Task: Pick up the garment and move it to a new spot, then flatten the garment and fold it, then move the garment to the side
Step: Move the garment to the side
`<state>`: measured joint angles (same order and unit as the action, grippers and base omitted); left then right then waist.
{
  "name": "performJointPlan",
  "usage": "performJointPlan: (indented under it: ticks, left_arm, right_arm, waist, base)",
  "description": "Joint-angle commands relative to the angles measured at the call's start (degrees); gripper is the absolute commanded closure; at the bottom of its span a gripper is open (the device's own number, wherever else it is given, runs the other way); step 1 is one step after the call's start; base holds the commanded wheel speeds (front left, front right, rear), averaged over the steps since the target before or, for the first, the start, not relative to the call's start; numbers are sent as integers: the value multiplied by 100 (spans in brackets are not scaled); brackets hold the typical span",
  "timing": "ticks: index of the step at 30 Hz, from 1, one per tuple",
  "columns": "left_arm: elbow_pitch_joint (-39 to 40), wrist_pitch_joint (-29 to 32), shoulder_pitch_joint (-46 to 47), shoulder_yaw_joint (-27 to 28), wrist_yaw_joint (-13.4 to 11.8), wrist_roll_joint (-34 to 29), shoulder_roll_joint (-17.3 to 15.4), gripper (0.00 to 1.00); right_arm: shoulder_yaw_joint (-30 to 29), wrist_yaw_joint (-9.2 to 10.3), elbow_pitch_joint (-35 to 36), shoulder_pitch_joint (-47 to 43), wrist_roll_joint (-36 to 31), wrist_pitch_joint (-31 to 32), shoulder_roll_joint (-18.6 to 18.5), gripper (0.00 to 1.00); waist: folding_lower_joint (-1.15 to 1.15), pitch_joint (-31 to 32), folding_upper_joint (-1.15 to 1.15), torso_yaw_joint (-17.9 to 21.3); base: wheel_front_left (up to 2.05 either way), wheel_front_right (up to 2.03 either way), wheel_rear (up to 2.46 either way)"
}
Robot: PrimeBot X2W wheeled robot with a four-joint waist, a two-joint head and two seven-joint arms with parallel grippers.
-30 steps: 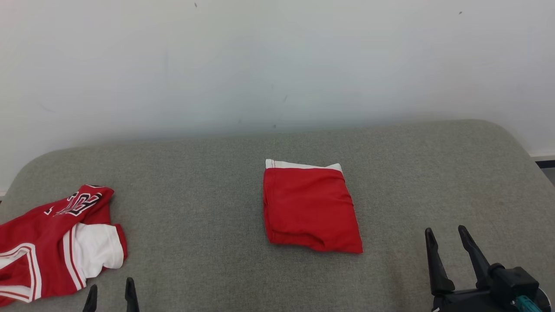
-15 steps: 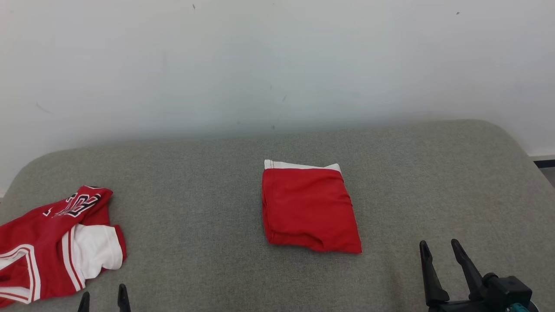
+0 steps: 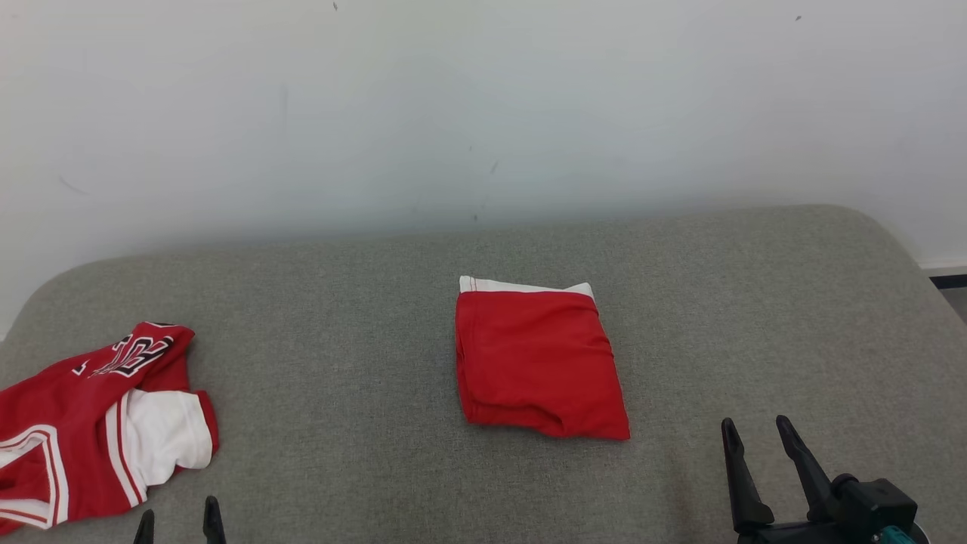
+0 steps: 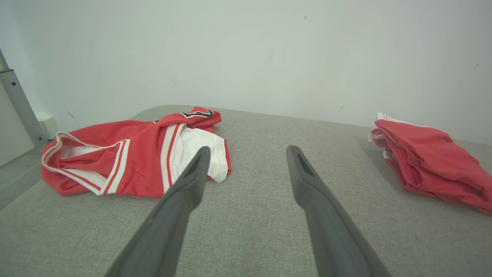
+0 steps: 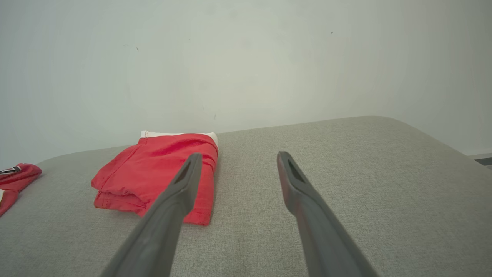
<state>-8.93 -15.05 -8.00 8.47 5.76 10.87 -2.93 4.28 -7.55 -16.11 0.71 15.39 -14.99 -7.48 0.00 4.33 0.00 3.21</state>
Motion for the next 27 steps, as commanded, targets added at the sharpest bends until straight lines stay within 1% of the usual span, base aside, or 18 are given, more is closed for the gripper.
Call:
performJointPlan:
  ticks: [1,14,16,19,23,27]
  left_arm:
    - [21,-18,-64,12,-13,-9,7,0]
    - [2,-18,-34,-45,-13,43,7,0]
    - [11,-18,-52,-58,-15,51,6,0]
    - [3,-18,-54,-82,-11,66,7,0]
    - [-9,-18,18,-110,13,69,7,0]
    - [23,-18,86,-197,24,21,7,0]
  right_arm:
    - [15,14,-7,51,40,-24,-12,0]
    - [71,14,-140,212,85,-25,-132,0]
    - [37,14,-187,301,121,62,-168,0]
    - [144,14,-291,520,394,635,-198,0]
    - [106,14,-379,944,748,1857,-232,0]
    - [10,14,-352,1336,968,3066,-214,0]
  waist:
    - [0,-2,0,2]
    - [0,-10,0,-45]
    - [0,-21,0,-59]
    - [0,-56,0,-107]
    - [0,-124,0,-221]
    - [0,-262,0,-437]
  base:
    - [0,0,0]
    - [0,0,0]
    - [0,0,0]
    - [0,0,0]
    - [0,0,0]
    - [0,0,0]
